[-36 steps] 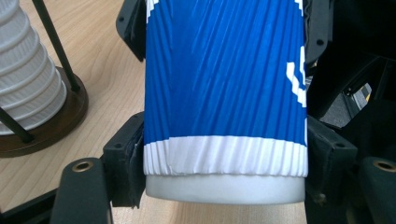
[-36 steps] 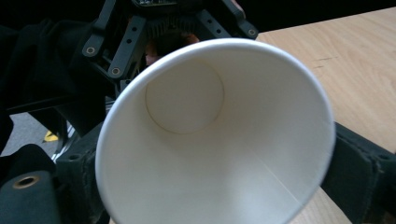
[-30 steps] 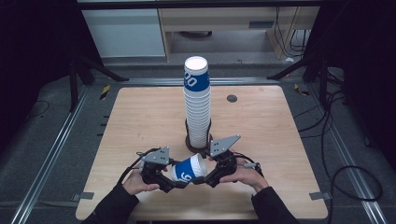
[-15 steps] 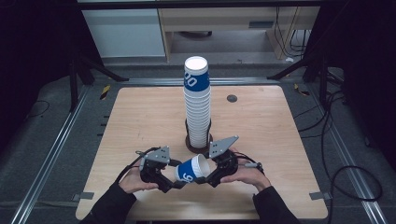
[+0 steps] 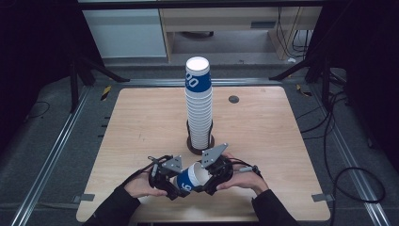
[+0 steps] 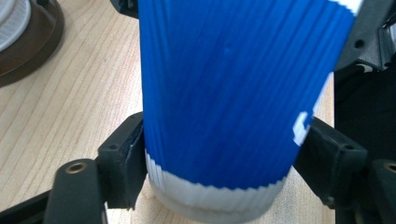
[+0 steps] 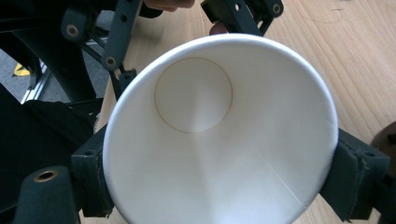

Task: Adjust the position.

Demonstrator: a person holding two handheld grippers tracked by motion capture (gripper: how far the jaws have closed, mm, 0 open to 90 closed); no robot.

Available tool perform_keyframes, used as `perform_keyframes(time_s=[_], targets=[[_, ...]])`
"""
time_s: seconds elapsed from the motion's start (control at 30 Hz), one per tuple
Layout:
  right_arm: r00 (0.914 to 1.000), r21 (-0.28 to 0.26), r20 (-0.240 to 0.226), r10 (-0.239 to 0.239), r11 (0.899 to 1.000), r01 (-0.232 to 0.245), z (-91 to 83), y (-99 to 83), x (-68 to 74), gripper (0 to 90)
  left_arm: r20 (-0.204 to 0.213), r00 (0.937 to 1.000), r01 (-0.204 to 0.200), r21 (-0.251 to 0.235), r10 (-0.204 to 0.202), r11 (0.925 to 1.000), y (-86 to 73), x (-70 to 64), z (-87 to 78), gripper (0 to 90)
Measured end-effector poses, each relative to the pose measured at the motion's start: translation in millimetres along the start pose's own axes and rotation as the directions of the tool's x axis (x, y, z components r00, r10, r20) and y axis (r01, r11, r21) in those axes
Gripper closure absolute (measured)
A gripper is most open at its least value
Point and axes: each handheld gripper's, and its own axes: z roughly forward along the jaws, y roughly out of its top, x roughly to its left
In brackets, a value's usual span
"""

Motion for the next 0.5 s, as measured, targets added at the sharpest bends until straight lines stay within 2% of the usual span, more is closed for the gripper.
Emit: perform_keyframes(time_s=[0.17,0.27,0.4,0.5], targets=[[0.9999,0.005,-0.014,0.001,1.0,-0.001,0.7,0.2,0.7,15.1,0.005,0.9999,-0.015,0.003,0.015,0.9999,-0.1,-1.2,0.5,27.6],[0.9999,-0.006,-0.013,0.003,1.0,-0.003,-0.3,0.1,0.0,13.7,0.007,0.9999,-0.009,-0.016,0.009,0.9998,-0.2,-0.7,-1.2,27.7],[0.9999,-0.051,0.016,0.004,0.999,-0.003,-4.2,1.5,-1.2,10.3,0.003,1.0,0.001,-0.043,-0.001,0.9991,-1.5,2.4,-6.6,27.7],[0.999,-0.092,0.037,0.027,0.996,-0.024,-11.5,1.7,-4.0,9.0,-0.009,0.9997,0.021,-0.079,-0.022,0.9966,-4.5,7.2,-13.1,27.7]])
